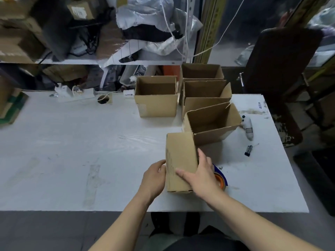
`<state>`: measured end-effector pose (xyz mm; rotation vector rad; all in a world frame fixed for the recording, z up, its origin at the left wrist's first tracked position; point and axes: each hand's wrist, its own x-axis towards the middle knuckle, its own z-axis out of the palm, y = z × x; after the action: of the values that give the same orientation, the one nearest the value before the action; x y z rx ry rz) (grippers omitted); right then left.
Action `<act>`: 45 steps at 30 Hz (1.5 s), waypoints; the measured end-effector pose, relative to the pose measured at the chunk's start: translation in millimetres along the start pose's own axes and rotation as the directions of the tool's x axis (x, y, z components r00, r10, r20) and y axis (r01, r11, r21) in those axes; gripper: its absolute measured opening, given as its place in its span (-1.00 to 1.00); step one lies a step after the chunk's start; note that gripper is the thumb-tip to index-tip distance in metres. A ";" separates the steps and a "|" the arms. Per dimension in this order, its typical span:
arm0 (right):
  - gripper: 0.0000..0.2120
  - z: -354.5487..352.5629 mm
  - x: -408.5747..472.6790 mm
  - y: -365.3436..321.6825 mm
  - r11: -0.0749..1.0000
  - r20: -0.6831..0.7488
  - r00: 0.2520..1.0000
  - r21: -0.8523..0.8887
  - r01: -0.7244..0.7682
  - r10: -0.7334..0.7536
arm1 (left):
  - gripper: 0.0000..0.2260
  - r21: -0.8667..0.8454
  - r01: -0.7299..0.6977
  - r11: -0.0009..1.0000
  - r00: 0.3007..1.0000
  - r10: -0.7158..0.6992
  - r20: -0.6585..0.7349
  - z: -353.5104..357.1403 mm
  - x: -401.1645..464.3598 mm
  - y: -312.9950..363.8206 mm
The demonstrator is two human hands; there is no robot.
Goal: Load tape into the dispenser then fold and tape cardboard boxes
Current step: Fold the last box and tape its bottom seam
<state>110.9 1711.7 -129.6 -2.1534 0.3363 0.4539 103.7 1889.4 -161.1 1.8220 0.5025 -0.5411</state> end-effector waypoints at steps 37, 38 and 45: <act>-0.13 14.7 15.5 19.0 0.993 0.147 0.989 0.114 0.020 -0.037 | -0.71 -0.020 -0.120 0.993 0.979 0.122 0.166 -45.1 18.9 32.8; -0.12 14.9 15.4 18.5 0.993 0.141 0.989 0.113 0.023 -0.039 | -0.72 -0.043 -0.105 0.994 0.974 0.111 0.195 -44.5 16.6 30.5; -0.11 14.5 15.5 18.2 0.992 0.138 0.990 0.126 0.014 -0.031 | -0.77 -0.084 -0.138 0.987 0.966 0.152 0.208 -39.9 10.5 28.6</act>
<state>114.7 1711.9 -157.3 -1.9903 0.2547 0.5534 133.5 1919.7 -134.4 1.6955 0.2365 -0.6032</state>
